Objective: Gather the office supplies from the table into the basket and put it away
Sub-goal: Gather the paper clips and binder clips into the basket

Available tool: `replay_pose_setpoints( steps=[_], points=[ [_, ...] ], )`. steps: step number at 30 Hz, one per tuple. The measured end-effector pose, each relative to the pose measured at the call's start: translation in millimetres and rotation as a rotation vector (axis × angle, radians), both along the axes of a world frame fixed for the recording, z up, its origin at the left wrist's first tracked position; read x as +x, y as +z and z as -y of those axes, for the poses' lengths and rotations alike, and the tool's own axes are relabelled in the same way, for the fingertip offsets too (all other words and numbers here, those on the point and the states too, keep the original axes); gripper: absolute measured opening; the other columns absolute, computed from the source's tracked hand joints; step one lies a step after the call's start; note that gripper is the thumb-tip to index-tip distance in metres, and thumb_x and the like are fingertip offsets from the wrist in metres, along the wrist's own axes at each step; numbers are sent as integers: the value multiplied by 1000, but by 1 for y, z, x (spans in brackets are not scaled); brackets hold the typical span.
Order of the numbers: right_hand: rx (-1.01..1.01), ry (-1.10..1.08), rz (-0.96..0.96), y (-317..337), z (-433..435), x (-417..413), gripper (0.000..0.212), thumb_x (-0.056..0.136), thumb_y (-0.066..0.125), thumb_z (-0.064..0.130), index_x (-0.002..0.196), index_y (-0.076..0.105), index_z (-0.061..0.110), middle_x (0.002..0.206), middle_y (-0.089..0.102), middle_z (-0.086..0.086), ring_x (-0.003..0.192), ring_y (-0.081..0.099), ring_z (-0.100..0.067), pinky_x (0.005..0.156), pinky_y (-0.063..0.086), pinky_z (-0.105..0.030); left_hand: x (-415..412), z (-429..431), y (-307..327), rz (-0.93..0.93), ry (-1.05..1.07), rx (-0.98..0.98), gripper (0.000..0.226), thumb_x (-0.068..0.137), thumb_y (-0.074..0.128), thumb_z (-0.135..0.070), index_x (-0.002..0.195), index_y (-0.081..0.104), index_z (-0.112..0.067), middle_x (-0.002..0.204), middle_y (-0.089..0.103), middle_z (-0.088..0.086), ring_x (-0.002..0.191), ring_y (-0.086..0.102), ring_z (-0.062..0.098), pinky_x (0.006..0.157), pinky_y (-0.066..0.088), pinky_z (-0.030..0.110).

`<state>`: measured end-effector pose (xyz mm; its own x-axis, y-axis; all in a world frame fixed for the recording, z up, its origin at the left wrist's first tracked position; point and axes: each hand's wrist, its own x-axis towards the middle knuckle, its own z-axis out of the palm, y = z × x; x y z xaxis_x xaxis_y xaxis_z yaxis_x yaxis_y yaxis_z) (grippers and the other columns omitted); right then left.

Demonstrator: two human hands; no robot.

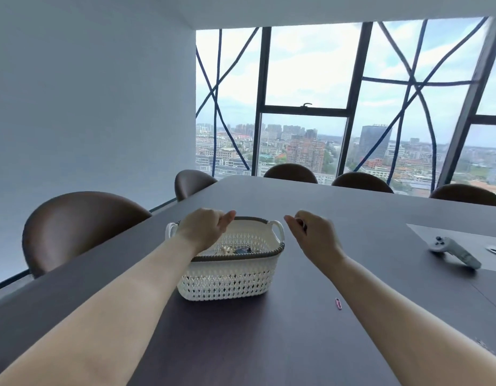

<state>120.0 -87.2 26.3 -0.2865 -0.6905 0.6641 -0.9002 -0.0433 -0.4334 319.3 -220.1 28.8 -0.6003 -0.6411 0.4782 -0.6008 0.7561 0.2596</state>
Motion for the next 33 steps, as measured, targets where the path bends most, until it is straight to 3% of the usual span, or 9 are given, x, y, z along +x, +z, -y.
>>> replay_pose_setpoints(
  steps=[3, 7, 11, 15, 17, 22, 27, 30, 33],
  points=[
    [5, 10, 5, -4, 3, 6, 41, 90, 55, 31, 55, 40, 17, 46, 36, 8, 43, 33, -7, 47, 28, -25, 2, -3, -4, 82, 26, -11, 74, 86, 6, -66, 61, 48, -11, 63, 55, 3, 62, 52, 17, 59, 39, 29],
    [2, 18, 4, -8, 3, 8, 38, 90, 55, 31, 60, 47, 10, 46, 36, 7, 43, 33, -8, 47, 28, -24, 3, 6, -8, 150, -34, 180, 40, 90, 23, -43, 90, 53, -17, 109, 56, 4, 95, 52, 19, 85, 45, 38],
    [4, 19, 8, -12, 1, 6, 38, 90, 56, 30, 59, 44, 12, 46, 34, 7, 44, 31, -9, 47, 27, -25, 11, 7, -11, 143, -110, 153, 11, 92, 47, -31, 98, 55, -26, 105, 57, -8, 95, 52, 7, 89, 44, 36],
    [3, 39, 24, -18, 5, 7, 39, 90, 55, 30, 60, 46, 7, 47, 33, 7, 44, 30, -9, 45, 26, -20, 24, 5, -13, 63, -38, -13, 17, 88, 53, -44, 84, 63, -31, 59, 62, -16, 57, 54, -6, 81, 50, 38],
    [-2, 81, 32, -18, 12, 14, 39, 91, 55, 28, 61, 47, 5, 48, 35, 7, 45, 30, -8, 45, 26, -19, 31, 3, -18, 9, -19, -94, 40, 85, 45, -58, 69, 59, -25, 51, 54, -13, 51, 51, 1, 76, 48, 35],
    [13, 226, 14, -3, 51, 45, 32, 91, 55, 30, 63, 45, 18, 49, 38, 10, 45, 37, -10, 48, 32, -22, 50, -11, -54, -29, -6, -224, 81, 77, -4, -76, 57, 50, -20, 57, 49, -7, 55, 46, 10, 62, 37, 25],
    [242, 150, -34, -9, 84, 53, 32, 92, 40, 49, 63, 49, 37, 70, 57, 12, 71, 56, -17, 71, 43, -35, 54, -4, -63, -36, -58, -263, 76, 83, 4, -70, 61, 54, -17, 63, 55, -5, 60, 56, 19, 62, 44, 28],
    [352, 170, -48, -9, 83, 56, 27, 96, 41, 33, 92, 66, 25, 105, 62, 5, 95, 56, -15, 74, 33, -22, 54, -4, -61, -32, -70, -286, 75, 82, 6, -71, 61, 53, -17, 64, 55, -5, 60, 55, 18, 59, 35, 24],
    [344, 151, -92, -11, 83, 54, 21, 92, 51, 30, 99, 67, 19, 101, 63, 5, 88, 54, -10, 62, 33, -7, 53, -3, -64, -52, -65, -328, 60, 86, 23, -60, 58, 52, -16, 61, 56, -3, 56, 54, 18, 56, 33, 23]
  ],
)
